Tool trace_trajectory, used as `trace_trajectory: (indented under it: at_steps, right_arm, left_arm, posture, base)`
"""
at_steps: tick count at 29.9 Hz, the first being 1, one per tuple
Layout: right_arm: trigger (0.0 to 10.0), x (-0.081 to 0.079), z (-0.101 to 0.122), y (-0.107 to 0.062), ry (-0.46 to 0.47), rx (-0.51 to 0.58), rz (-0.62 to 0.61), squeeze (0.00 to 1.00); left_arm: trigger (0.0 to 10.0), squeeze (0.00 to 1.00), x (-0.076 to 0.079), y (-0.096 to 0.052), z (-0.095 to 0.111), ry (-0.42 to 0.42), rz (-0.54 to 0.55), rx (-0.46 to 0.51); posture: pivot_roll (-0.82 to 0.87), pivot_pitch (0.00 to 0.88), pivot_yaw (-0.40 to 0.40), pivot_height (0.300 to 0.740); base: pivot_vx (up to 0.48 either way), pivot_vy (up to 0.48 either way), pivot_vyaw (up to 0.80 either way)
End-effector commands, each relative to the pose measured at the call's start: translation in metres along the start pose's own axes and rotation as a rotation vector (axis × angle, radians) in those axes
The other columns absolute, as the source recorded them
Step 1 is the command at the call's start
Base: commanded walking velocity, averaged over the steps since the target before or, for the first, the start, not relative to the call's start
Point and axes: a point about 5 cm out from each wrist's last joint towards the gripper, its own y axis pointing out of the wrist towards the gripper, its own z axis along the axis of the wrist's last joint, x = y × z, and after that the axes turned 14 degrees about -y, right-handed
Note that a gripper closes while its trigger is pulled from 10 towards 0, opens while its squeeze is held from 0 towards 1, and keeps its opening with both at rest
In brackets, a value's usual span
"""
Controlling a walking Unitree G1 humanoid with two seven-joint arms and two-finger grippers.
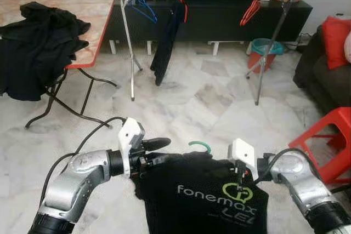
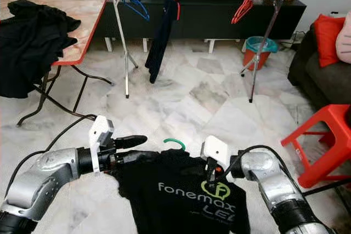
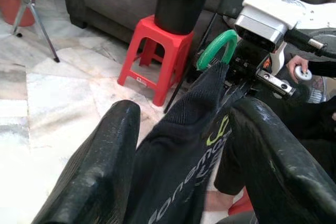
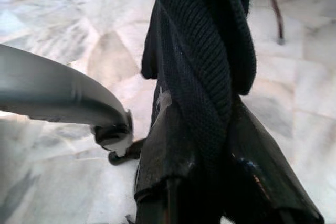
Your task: Hang hanger
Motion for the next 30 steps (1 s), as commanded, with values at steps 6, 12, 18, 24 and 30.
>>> trace_trajectory:
  at_steps: [6, 12, 18, 24, 30]
  right_arm:
    - [10.0, 0.004, 0.015, 0.01, -0.059, 0.056, 0.083, 0.0]
    - [10.0, 0.001, 0.013, 0.015, -0.061, 0.044, 0.101, 0.0]
    - [10.0, -0.001, 0.013, 0.02, -0.061, 0.052, 0.111, 0.0]
    - [10.0, -0.002, 0.014, 0.022, -0.065, 0.061, 0.122, 0.0]
    - [10.0, -0.001, 0.016, 0.025, -0.069, 0.066, 0.126, 0.0]
  left_arm:
    - [10.0, 0.0, 0.003, 0.01, 0.016, 0.039, -0.009, 0.038]
    - [10.0, 0.0, 0.01, 0.011, 0.017, 0.039, -0.061, 0.017]
    - [10.0, 0.0, 0.015, 0.013, 0.012, 0.034, -0.108, -0.019]
    - [10.0, 0.0, 0.022, 0.015, 0.009, 0.023, -0.155, -0.037]
    - [10.0, 0.0, 0.023, 0.018, 0.009, 0.02, -0.165, -0.04]
  posture:
    - [0.15, 0.0, -0.068, 0.74]
    - [0.15, 0.0, -0.066, 0.74]
    - [0.15, 0.0, -0.061, 0.74]
    - [0.15, 0.0, -0.059, 0.74]
    - [0.15, 0.0, -0.054, 0.74]
  base:
    - [0.0, 0.0, 0.0]
    - [0.0, 0.0, 0.0]
    - [0.0, 0.0, 0.0]
    - [0.0, 0.0, 0.0]
    - [0.0, 0.0, 0.0]
